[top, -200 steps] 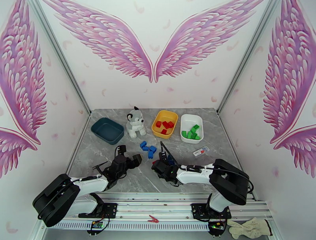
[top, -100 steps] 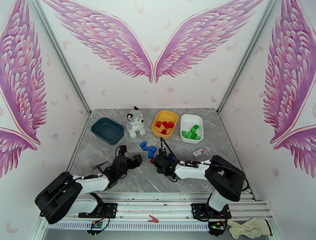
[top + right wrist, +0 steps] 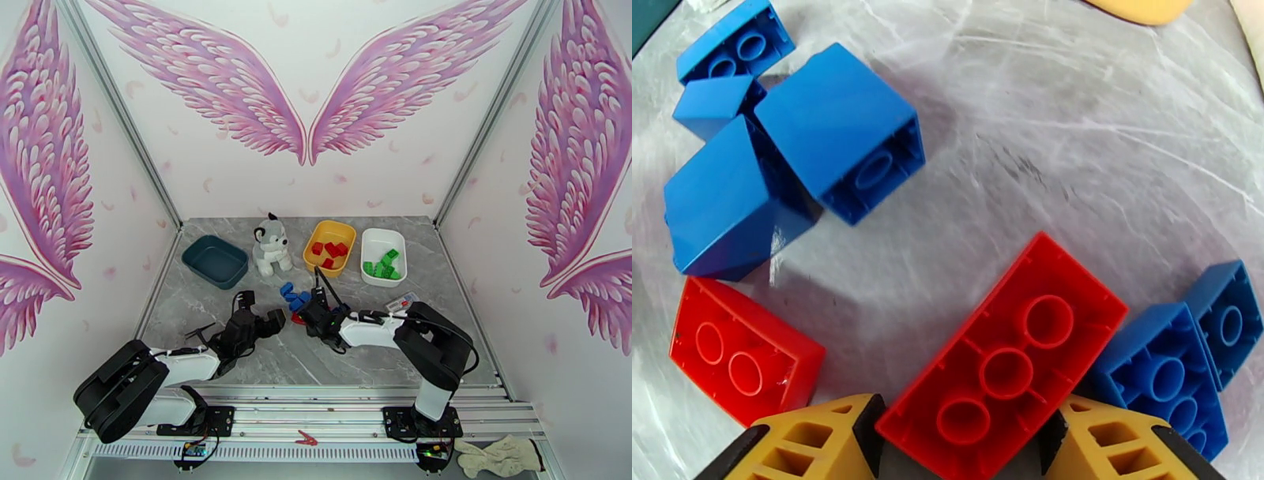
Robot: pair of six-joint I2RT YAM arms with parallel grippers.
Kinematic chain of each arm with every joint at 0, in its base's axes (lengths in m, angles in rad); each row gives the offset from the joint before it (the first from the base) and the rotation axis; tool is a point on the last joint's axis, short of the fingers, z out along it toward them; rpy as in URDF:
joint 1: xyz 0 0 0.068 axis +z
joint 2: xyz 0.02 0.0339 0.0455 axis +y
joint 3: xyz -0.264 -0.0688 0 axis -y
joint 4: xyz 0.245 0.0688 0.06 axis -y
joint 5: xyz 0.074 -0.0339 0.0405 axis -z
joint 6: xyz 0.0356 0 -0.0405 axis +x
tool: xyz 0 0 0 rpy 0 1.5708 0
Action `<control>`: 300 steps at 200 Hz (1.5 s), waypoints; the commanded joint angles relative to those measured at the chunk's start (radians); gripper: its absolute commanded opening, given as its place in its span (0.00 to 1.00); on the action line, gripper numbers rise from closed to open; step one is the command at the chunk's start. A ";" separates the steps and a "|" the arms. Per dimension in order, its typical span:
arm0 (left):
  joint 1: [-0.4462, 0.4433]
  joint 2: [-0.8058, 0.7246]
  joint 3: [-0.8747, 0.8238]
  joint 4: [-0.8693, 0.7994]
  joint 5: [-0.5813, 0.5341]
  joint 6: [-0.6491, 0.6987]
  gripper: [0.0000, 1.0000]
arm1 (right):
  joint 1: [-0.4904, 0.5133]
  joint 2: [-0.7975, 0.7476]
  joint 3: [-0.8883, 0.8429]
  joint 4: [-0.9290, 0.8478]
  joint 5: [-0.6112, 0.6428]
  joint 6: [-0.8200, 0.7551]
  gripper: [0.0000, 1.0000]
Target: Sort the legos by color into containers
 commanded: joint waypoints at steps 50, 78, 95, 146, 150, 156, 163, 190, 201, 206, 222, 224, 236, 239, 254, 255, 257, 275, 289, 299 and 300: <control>0.001 0.034 0.031 0.030 0.000 0.002 0.98 | -0.053 0.128 0.105 -0.034 -0.017 0.005 0.58; 0.008 0.031 0.027 0.032 0.005 0.000 0.98 | -0.058 0.119 0.082 -0.024 -0.021 0.014 0.49; 0.009 0.024 0.028 0.031 0.008 0.001 0.98 | -0.057 0.086 0.049 -0.010 -0.018 0.019 0.46; 0.006 0.018 0.097 -0.024 0.040 0.025 0.98 | -0.065 -0.079 -0.032 -0.031 0.028 0.017 0.28; 0.003 0.021 0.108 -0.027 0.044 0.029 0.98 | -0.066 -0.095 -0.036 -0.033 0.031 0.014 0.27; 0.002 0.027 0.127 -0.033 0.050 0.033 0.98 | -0.072 -0.123 -0.044 -0.036 0.035 0.012 0.26; 0.000 0.037 0.152 -0.042 0.059 0.038 0.98 | -0.080 -0.153 -0.050 -0.039 0.041 0.011 0.26; -0.017 0.089 0.283 -0.091 0.083 0.067 0.97 | -0.155 -0.242 -0.036 -0.056 0.037 0.002 0.24; -0.022 0.114 0.339 -0.108 0.086 0.078 0.97 | -0.192 -0.254 -0.013 -0.057 0.034 0.001 0.23; -0.022 0.127 0.367 -0.114 0.089 0.084 0.97 | -0.211 -0.255 0.000 -0.057 0.028 0.000 0.22; -0.022 0.172 0.459 -0.148 0.092 0.104 0.97 | -0.268 -0.234 0.062 -0.059 0.008 -0.006 0.22; -0.022 0.178 0.469 -0.153 0.093 0.106 0.97 | -0.275 -0.230 0.073 -0.062 0.006 -0.006 0.22; -0.021 0.216 0.529 -0.172 0.095 0.118 0.97 | -0.314 -0.196 0.139 -0.075 -0.004 -0.009 0.22; -0.020 0.224 0.546 -0.177 0.097 0.121 0.97 | -0.324 -0.186 0.155 -0.075 -0.009 -0.011 0.22; -0.018 0.262 0.622 -0.202 0.098 0.135 0.97 | -0.362 -0.132 0.241 -0.077 -0.037 -0.024 0.21; -0.017 0.264 0.627 -0.204 0.098 0.136 0.97 | -0.364 -0.127 0.247 -0.077 -0.038 -0.025 0.21; -0.017 0.269 0.635 -0.207 0.099 0.138 0.97 | -0.367 -0.120 0.261 -0.079 -0.041 -0.026 0.21; -0.014 0.292 0.698 -0.236 0.096 0.154 0.96 | -0.393 -0.047 0.379 -0.108 -0.069 -0.040 0.22; -0.015 0.287 0.716 -0.257 0.083 0.161 0.96 | -0.410 0.028 0.490 -0.160 -0.089 -0.049 0.24; -0.016 0.271 0.710 -0.263 0.075 0.162 0.95 | -0.420 0.076 0.558 -0.189 -0.094 -0.054 0.27; -0.016 0.268 0.707 -0.263 0.074 0.162 0.95 | -0.420 0.081 0.565 -0.190 -0.095 -0.055 0.28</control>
